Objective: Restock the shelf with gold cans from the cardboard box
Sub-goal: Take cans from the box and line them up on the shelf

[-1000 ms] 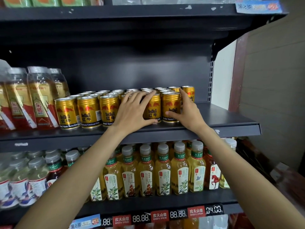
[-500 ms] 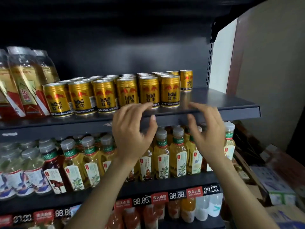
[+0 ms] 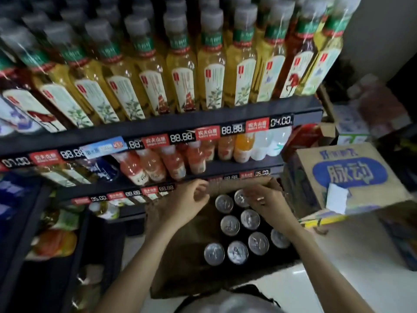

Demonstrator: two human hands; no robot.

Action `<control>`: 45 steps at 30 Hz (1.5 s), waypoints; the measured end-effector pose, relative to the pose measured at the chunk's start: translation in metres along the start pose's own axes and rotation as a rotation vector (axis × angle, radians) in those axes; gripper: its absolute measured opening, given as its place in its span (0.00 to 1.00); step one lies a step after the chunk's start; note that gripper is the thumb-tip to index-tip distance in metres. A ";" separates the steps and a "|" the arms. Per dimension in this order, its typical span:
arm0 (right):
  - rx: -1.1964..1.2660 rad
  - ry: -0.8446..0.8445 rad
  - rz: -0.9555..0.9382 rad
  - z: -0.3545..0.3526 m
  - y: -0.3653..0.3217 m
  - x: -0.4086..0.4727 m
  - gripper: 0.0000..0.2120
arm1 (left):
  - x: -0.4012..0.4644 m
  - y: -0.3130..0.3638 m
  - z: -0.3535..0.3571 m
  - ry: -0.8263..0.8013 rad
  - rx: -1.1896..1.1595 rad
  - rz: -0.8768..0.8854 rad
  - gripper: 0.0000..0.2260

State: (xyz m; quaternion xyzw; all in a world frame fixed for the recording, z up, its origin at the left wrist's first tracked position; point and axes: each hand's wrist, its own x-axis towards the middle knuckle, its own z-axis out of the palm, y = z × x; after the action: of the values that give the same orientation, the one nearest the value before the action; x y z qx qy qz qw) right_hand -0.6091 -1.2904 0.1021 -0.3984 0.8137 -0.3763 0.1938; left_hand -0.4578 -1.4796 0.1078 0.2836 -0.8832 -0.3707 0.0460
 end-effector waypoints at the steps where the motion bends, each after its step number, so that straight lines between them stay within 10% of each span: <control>1: -0.005 -0.031 0.070 0.010 0.010 -0.007 0.11 | -0.004 -0.013 0.015 -0.009 0.008 -0.039 0.15; 5: -0.474 -0.178 0.117 0.040 0.043 -0.027 0.21 | -0.024 -0.045 0.069 -0.127 -0.045 -0.146 0.20; 23: -0.821 -0.253 0.368 0.088 0.054 0.048 0.38 | 0.045 -0.042 0.162 -0.051 -0.166 -0.438 0.37; 39: -0.285 0.176 0.194 0.014 0.016 0.012 0.34 | 0.007 0.002 0.088 0.301 -0.193 -0.243 0.26; 45: 0.234 0.030 0.051 -0.057 0.017 0.012 0.31 | 0.010 0.062 0.071 0.402 -0.449 -0.218 0.25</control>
State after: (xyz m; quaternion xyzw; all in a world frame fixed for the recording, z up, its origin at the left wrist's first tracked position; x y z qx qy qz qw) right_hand -0.6604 -1.2667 0.1254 -0.3465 0.7770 -0.4696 0.2361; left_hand -0.5157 -1.4047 0.0977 0.4268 -0.7171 -0.4954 0.2412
